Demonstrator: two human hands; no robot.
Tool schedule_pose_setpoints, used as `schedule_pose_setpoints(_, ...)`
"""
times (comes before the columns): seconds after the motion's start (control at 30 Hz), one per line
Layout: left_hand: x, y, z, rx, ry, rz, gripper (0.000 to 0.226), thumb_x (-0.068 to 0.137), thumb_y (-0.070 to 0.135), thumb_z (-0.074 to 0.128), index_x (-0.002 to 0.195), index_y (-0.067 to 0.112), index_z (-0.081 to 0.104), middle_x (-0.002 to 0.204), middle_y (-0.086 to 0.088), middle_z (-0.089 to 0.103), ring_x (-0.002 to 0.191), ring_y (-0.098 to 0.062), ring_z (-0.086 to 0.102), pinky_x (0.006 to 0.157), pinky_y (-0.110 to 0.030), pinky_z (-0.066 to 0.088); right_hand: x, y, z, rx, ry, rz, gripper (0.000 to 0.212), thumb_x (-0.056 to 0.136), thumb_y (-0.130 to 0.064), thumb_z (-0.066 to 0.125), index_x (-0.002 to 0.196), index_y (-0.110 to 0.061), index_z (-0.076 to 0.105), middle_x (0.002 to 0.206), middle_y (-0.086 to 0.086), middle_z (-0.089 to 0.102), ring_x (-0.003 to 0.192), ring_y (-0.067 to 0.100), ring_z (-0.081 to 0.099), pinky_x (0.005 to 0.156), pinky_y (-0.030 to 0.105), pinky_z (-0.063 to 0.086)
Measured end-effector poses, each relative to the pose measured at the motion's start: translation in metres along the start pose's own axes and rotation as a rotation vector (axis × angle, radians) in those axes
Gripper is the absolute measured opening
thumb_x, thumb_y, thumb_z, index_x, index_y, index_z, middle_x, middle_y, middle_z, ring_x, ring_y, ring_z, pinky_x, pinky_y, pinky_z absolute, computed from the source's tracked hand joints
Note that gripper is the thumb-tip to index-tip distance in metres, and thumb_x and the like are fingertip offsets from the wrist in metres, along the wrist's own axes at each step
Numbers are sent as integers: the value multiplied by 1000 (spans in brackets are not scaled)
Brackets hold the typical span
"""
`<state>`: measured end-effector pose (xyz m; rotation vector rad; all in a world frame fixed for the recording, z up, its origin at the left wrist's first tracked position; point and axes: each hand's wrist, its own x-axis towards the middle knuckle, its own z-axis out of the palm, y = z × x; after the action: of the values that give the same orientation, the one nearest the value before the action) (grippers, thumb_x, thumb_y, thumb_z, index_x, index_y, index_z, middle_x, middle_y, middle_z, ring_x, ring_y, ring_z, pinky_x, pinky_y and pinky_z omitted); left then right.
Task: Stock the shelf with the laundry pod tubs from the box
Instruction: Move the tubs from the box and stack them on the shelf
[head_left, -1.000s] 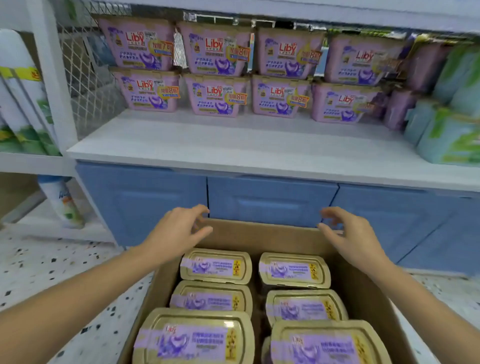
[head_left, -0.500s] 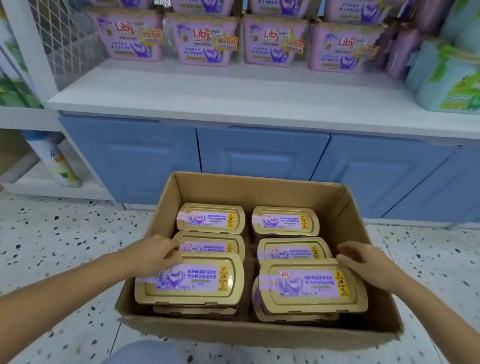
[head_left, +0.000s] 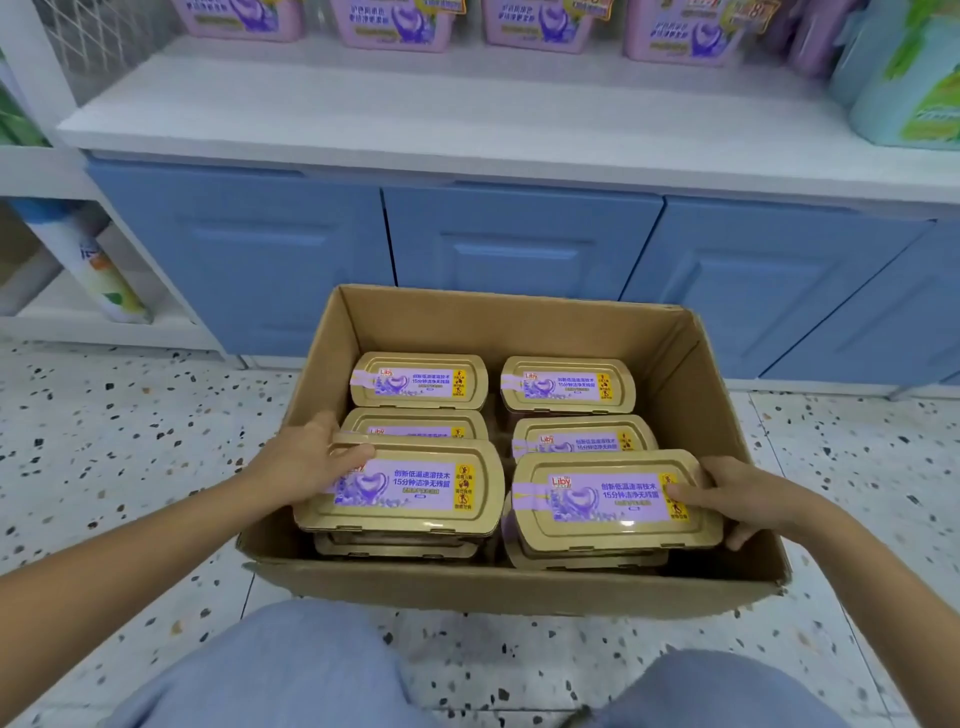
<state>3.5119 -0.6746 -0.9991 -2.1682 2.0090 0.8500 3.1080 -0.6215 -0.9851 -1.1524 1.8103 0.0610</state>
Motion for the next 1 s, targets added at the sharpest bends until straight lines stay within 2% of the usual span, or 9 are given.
schedule_pose_setpoints(0.13, -3, -18, 6, -375, 25, -69, 32, 82, 41, 65, 95, 11, 63, 93, -5, 65, 92, -25, 62, 72, -31, 45, 6, 1, 2, -19, 60, -32, 30, 90, -38, 53, 110, -16, 47, 92, -7, 57, 81, 11, 57, 48, 21, 51)
schedule_pose_setpoints(0.23, -15, -17, 14, -604, 81, -44, 17, 88, 28, 61, 89, 13, 68, 95, -9, 71, 93, -26, 64, 71, -27, 46, 6, 3, 4, -7, 92, -27, 34, 90, -39, 53, 109, -12, 52, 93, -1, 60, 81, 14, 59, 47, 20, 50)
schedule_pose_setpoints(0.3, -21, -16, 23, -608, 147, -52, 17, 91, 27, 55, 96, 12, 61, 99, -8, 66, 95, -27, 61, 74, -30, 50, 6, 3, 6, -11, 128, -22, 30, 90, -39, 52, 101, -11, 54, 87, 0, 59, 76, 16, 59, 48, 22, 49)
schedule_pose_setpoints(0.37, -24, -17, 29, -560, 146, -89, 26, 93, 33, 49, 106, 10, 54, 102, -8, 61, 97, -29, 60, 78, -43, 55, 4, 1, 9, -26, 181, -26, 27, 92, -37, 50, 85, -11, 53, 78, 0, 57, 68, 16, 56, 47, 21, 46)
schedule_pose_setpoints(0.43, -27, -17, 30, -599, 111, -119, 30, 95, 33, 46, 110, 8, 49, 106, -10, 57, 97, -31, 60, 72, -50, 58, 2, 0, 12, -17, 243, -43, 31, 93, -36, 49, 72, -12, 50, 70, 1, 54, 60, 15, 52, 46, 21, 42)
schedule_pose_setpoints(0.6, -24, -11, 15, -703, 169, -138, 29, 96, 24, 46, 113, 2, 52, 109, -14, 57, 97, -31, 59, 66, -41, 57, -7, -7, 14, -26, 322, -94, 34, 94, -35, 47, 71, -11, 52, 65, 2, 55, 51, 15, 48, 46, 21, 37)
schedule_pose_setpoints(0.7, -21, -4, -7, -768, 195, -100, 16, 95, 25, 47, 102, 11, 53, 94, -10, 63, 80, -31, 64, 58, -42, 60, -10, -18, 5, -87, 367, -135, 32, 93, -35, 48, 73, -12, 55, 65, 1, 57, 55, 14, 52, 44, 21, 39)
schedule_pose_setpoints(0.8, -15, 13, -37, -882, 191, -43, 12, 95, 23, 47, 97, 13, 52, 84, -2, 60, 71, -21, 63, 44, -28, 57, -13, -31, -10, -136, 435, -140, 35, 93, -36, 49, 64, -16, 50, 61, 0, 55, 55, 14, 51, 48, 25, 38)
schedule_pose_setpoints(1.0, 1, 51, -116, -894, 296, 73, 21, 93, 23, 50, 99, 4, 58, 86, -13, 62, 59, -21, 63, 36, -28, 54, -39, -70, -73, -44, 641, -175, 46, 94, -36, 48, 65, 1, 51, 50, 10, 46, 50, 23, 42, 51, 30, 30)
